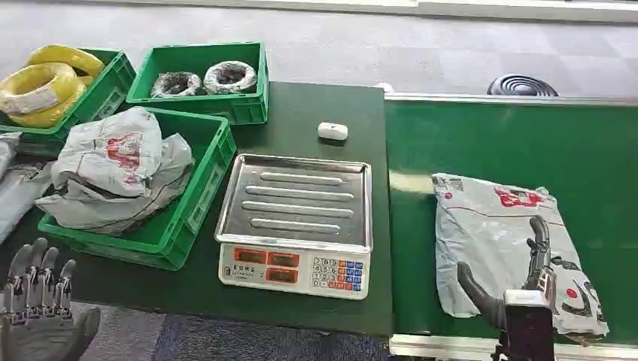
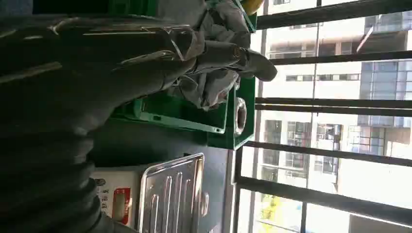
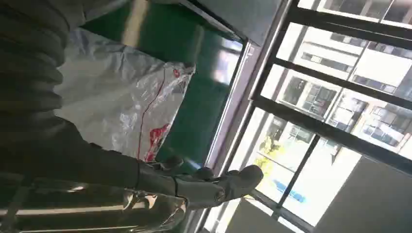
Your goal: Moved the parcel from conveyor to table for the left to box.
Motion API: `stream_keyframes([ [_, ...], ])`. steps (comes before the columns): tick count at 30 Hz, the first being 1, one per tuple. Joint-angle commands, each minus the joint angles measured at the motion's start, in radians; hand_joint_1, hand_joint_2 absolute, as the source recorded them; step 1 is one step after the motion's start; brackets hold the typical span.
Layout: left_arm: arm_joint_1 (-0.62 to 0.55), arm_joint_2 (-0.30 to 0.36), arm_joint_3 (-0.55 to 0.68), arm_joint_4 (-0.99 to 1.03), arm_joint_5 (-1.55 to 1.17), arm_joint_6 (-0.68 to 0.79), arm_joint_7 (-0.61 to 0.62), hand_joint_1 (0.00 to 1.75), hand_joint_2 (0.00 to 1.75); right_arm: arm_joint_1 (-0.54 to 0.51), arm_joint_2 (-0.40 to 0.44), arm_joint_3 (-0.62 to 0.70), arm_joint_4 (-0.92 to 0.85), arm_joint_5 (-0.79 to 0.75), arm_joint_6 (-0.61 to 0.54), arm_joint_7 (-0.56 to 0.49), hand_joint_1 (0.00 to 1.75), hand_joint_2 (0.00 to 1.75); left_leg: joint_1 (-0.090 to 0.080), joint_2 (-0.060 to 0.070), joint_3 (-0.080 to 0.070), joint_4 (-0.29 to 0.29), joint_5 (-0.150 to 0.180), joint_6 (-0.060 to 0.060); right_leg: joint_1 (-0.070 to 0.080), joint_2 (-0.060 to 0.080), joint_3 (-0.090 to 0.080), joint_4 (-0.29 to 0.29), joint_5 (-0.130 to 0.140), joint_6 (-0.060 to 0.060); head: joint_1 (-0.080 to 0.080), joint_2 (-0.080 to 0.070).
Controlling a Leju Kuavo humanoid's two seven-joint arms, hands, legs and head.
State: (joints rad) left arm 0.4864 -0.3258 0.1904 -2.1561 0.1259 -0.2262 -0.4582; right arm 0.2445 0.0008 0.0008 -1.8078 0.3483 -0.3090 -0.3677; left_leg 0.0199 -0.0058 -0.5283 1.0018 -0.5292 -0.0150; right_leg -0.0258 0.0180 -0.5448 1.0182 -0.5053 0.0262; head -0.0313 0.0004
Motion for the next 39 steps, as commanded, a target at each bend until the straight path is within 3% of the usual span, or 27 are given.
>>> stream_keyframes([
  [1,-0.004,0.013,0.003,0.039,-0.016,0.003,-0.001,0.00,1.75,-0.014,0.008,-0.050,0.053,0.017,0.016,0.045,0.00,1.75,0.000,0.000,0.000,-0.002,0.001,0.001,0.000,-0.001,0.000,-0.001,0.001,-0.002,0.000,0.000],
  [6,0.034,0.052,-0.058,0.051,-0.022,0.045,-0.001,0.00,1.75,-0.168,-0.027,-0.184,0.348,0.222,-0.006,0.294,0.00,1.75,0.000,0.002,0.001,-0.002,0.001,0.001,0.001,0.001,0.002,-0.003,0.002,-0.001,0.000,0.000],
  [7,0.038,0.063,-0.077,0.062,-0.018,0.046,0.006,0.00,1.75,-0.229,-0.058,-0.229,0.475,0.302,-0.018,0.409,0.00,1.75,0.000,0.004,0.002,-0.004,0.002,0.002,0.001,0.001,0.003,-0.005,0.004,-0.002,0.000,0.000],
  [11,0.020,0.110,-0.136,0.103,-0.009,0.084,0.019,0.00,1.75,-0.350,-0.131,-0.309,0.775,0.316,0.072,0.490,0.00,1.75,0.000,0.001,0.002,-0.002,0.001,0.001,0.001,0.000,0.003,-0.003,0.002,-0.001,0.000,0.000],
  [15,0.015,0.134,-0.170,0.109,0.004,0.131,0.020,0.00,1.75,-0.401,-0.187,-0.305,0.942,0.291,0.095,0.487,0.00,1.75,0.000,0.000,0.003,-0.004,0.004,0.002,0.000,-0.002,0.004,-0.006,0.004,-0.001,0.000,0.000],
  [21,0.028,0.163,-0.195,0.110,0.019,0.164,0.013,0.00,1.75,-0.418,-0.217,-0.285,0.992,0.260,0.088,0.459,0.00,1.75,-0.001,-0.001,0.001,-0.002,0.002,0.002,0.000,-0.002,0.002,-0.003,0.003,-0.001,0.000,0.000],
  [24,0.023,0.204,-0.239,0.127,0.035,0.212,-0.004,0.00,1.75,-0.417,-0.261,-0.218,1.048,0.262,0.114,0.501,0.00,1.75,-0.001,-0.002,0.001,-0.002,0.002,0.002,-0.001,-0.003,0.001,-0.002,0.002,-0.001,0.000,0.000],
  [25,0.022,0.209,-0.244,0.129,0.037,0.219,-0.006,0.00,1.75,-0.420,-0.268,-0.210,1.061,0.260,0.120,0.505,0.47,1.75,-0.001,-0.002,0.001,-0.004,0.004,0.003,0.000,-0.004,0.002,-0.004,0.003,-0.001,0.000,0.000],
  [26,0.020,0.220,-0.253,0.133,0.041,0.233,-0.010,0.00,1.75,-0.428,-0.283,-0.191,1.087,0.259,0.128,0.507,1.62,1.75,-0.001,-0.003,0.000,-0.002,0.002,0.002,0.000,-0.003,0.002,-0.003,0.002,-0.001,0.000,0.000],
  [28,0.018,0.240,-0.272,0.138,0.050,0.261,-0.020,0.00,1.75,-0.451,-0.297,-0.163,1.122,0.249,0.128,0.495,1.75,1.75,-0.001,-0.002,0.000,-0.003,0.004,0.003,0.000,-0.004,0.001,-0.004,0.003,-0.001,0.000,0.000],
  [34,0.041,0.286,-0.308,0.130,0.075,0.324,-0.046,0.00,1.75,-0.524,-0.318,-0.104,1.131,0.212,0.131,0.476,1.75,1.75,-0.001,0.000,0.001,-0.001,0.002,0.002,-0.001,-0.001,0.001,-0.002,0.002,-0.001,0.000,0.000],
  [37,0.047,0.307,-0.330,0.127,0.086,0.356,-0.057,0.00,1.75,-0.561,-0.332,-0.090,1.125,0.145,0.128,0.435,1.75,1.75,-0.001,0.002,-0.001,-0.002,0.003,0.002,-0.001,0.000,0.000,-0.002,0.004,-0.002,0.000,0.000],
  [39,0.059,0.312,-0.342,0.115,0.089,0.383,-0.061,0.00,1.75,-0.580,-0.321,-0.107,1.055,0.062,0.047,0.332,1.75,1.75,-0.002,0.002,0.000,-0.001,0.002,0.002,-0.001,0.001,0.000,0.000,0.002,-0.001,0.000,0.000],
])
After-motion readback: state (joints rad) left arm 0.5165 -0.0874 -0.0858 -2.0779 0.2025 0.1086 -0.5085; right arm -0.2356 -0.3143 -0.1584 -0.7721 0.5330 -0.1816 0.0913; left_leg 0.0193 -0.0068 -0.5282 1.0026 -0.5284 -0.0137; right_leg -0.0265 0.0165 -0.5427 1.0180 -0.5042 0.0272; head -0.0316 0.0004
